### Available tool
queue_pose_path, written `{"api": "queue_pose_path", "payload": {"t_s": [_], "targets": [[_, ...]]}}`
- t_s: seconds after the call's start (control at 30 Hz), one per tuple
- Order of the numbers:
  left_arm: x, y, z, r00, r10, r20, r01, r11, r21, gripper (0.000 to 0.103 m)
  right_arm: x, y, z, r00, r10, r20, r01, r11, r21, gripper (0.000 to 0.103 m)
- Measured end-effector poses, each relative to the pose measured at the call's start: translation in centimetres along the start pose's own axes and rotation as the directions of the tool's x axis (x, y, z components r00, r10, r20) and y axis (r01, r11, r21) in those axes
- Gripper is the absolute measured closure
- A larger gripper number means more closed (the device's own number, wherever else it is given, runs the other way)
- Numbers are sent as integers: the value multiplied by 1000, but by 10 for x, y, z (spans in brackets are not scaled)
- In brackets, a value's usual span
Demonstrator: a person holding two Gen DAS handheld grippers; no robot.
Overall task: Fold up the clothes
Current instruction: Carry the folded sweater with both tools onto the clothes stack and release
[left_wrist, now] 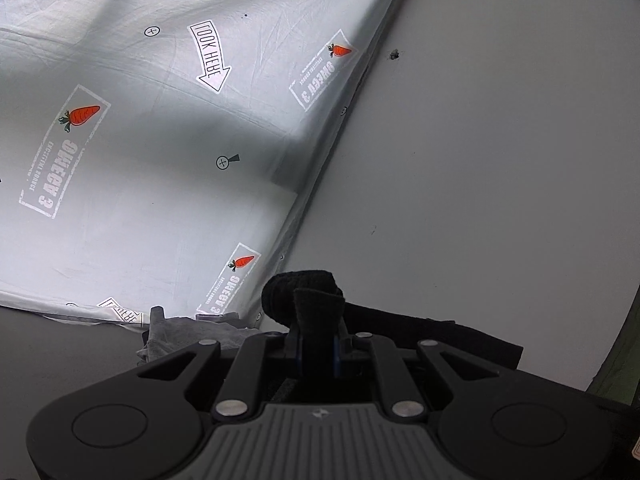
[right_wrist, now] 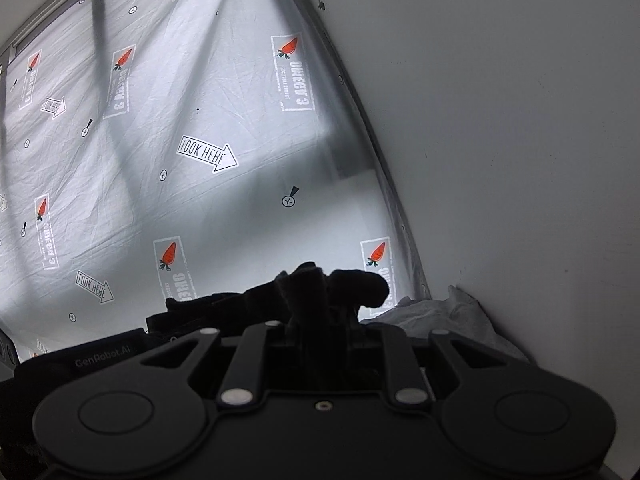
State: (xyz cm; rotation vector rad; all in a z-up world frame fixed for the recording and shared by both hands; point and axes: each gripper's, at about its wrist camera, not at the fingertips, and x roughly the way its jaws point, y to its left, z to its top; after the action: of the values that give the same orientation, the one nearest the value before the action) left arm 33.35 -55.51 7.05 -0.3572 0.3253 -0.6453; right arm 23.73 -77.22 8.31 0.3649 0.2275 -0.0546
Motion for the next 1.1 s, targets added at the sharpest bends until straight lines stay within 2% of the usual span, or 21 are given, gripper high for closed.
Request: {"api": "queue_pose_path", "payload": {"t_s": [0.1, 0.23, 0.33, 0.4, 0.43, 0.5, 0.53, 0.57, 0.6, 0.63, 0.67, 0.7, 0.73, 0.83, 0.93, 1.03, 1.1], "targets": [[48, 4, 4, 999, 40, 1, -40, 999, -37, 90, 41, -21, 19, 1000, 14, -21, -14, 1000, -26, 85], [126, 27, 15, 992, 127, -20, -128, 985, -118, 90, 139, -46, 39, 994, 20, -107, -27, 998, -65, 85], [189, 57, 13, 969, 241, -48, -246, 960, -134, 90, 221, -63, 45, 984, 23, -178, -41, 994, -102, 85], [236, 85, 6, 942, 321, -99, -332, 934, -130, 88, 280, -70, 37, 973, 11, -231, -43, 990, -132, 84], [260, 100, -1, 920, 364, -145, -380, 920, -98, 88, 310, -73, 30, 967, -4, -256, -37, 987, -154, 82], [292, 125, -12, 863, 463, -204, -475, 880, -14, 86, 362, -79, 12, 954, -78, -291, 14, 976, -217, 70], [296, 133, -15, 845, 492, -211, -501, 865, 12, 86, 376, -81, 6, 946, -118, -302, 46, 971, -236, 69], [291, 141, -16, 842, 501, -201, -511, 860, 5, 82, 382, -83, 5, 940, -154, -304, 79, 966, -246, 67], [285, 148, -16, 842, 506, -185, -517, 856, -12, 72, 387, -84, 3, 933, -190, -305, 111, 960, -257, 65], [276, 154, -15, 841, 514, -167, -527, 849, -37, 67, 387, -85, 1, 931, -220, -292, 141, 953, -269, 55], [272, 156, -17, 840, 521, -154, -533, 845, -51, 56, 375, -82, 1, 938, -239, -250, 165, 945, -284, 45], [268, 157, -20, 838, 526, -144, -538, 841, -60, 48, 365, -79, -1, 944, -247, -220, 177, 939, -295, 40], [265, 158, -23, 837, 531, -134, -542, 838, -69, 45, 361, -77, -6, 948, -232, -216, 162, 940, -300, 33], [283, 160, -42, 811, 561, -164, -570, 821, -9, 44, 352, -74, -23, 956, -199, -213, 123, 938, -324, 30], [293, 171, -53, 792, 575, -206, -590, 807, -16, 44, 391, -79, -56, 922, -267, -279, 134, 899, -417, 30], [287, 182, -48, 789, 571, -225, -596, 801, -60, 39, 402, -77, -52, 917, -274, -290, 132, 894, -428, 28], [275, 182, -36, 789, 559, -256, -589, 807, -52, 38, 399, -68, -44, 921, -301, -245, 155, 864, -478, 28]]}}
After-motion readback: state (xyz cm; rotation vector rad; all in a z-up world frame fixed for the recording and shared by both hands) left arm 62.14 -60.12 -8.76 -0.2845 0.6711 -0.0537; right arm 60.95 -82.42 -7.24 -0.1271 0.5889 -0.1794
